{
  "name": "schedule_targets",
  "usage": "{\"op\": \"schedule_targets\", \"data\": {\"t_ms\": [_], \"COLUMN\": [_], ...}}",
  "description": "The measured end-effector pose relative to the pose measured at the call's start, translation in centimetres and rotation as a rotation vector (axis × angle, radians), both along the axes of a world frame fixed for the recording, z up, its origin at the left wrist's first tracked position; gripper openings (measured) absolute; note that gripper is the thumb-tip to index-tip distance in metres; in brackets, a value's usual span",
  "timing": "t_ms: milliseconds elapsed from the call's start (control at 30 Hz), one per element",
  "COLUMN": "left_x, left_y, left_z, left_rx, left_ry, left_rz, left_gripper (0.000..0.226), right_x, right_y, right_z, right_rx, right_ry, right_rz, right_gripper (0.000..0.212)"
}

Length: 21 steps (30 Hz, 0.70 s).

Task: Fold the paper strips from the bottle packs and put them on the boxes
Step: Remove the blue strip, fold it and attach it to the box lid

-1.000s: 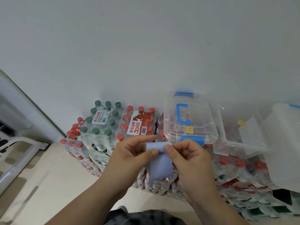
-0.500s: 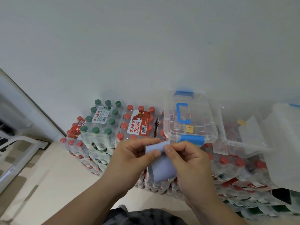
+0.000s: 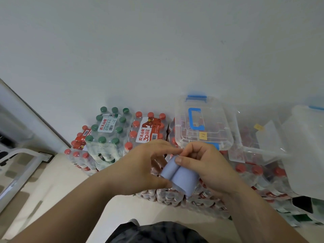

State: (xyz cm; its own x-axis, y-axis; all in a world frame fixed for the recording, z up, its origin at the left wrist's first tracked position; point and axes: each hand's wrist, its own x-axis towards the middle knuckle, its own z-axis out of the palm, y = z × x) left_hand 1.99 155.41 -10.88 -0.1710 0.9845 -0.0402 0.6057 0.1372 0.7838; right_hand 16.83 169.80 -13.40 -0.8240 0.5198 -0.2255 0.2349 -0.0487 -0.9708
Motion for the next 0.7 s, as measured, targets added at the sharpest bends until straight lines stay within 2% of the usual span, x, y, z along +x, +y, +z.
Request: {"op": "schedule_targets", "data": {"t_ms": [67, 167, 400, 533, 700], "left_x": [0.1, -0.2, -0.2, -0.4, -0.9], "left_y": [0.1, 0.1, 0.5, 0.3, -0.5], "left_z": [0.2, 0.0, 0.3, -0.2, -1.1], "left_rx": [0.008, 0.019, 0.061, 0.146, 0.185], "left_ry": [-0.001, -0.005, 0.217, 0.126, -0.013], "left_rz": [-0.01, -0.016, -0.124, -0.04, 0.08], "left_gripper": [0.065, 0.061, 0.059, 0.054, 0.049], "right_x": [-0.2, -0.2, 0.0, 0.2, 1.0], "right_y": [0.0, -0.1, -0.1, 0.0, 0.8], "right_z": [0.0, -0.1, -0.6, -0.7, -1.2], "right_rx": [-0.034, -0.078, -0.076, -0.095, -0.019], "right_ry": [0.009, 0.015, 0.022, -0.014, -0.111], "right_rz": [0.002, 0.012, 0.064, 0.067, 0.151], "right_gripper": [0.019, 0.027, 0.039, 0.044, 0.024]}}
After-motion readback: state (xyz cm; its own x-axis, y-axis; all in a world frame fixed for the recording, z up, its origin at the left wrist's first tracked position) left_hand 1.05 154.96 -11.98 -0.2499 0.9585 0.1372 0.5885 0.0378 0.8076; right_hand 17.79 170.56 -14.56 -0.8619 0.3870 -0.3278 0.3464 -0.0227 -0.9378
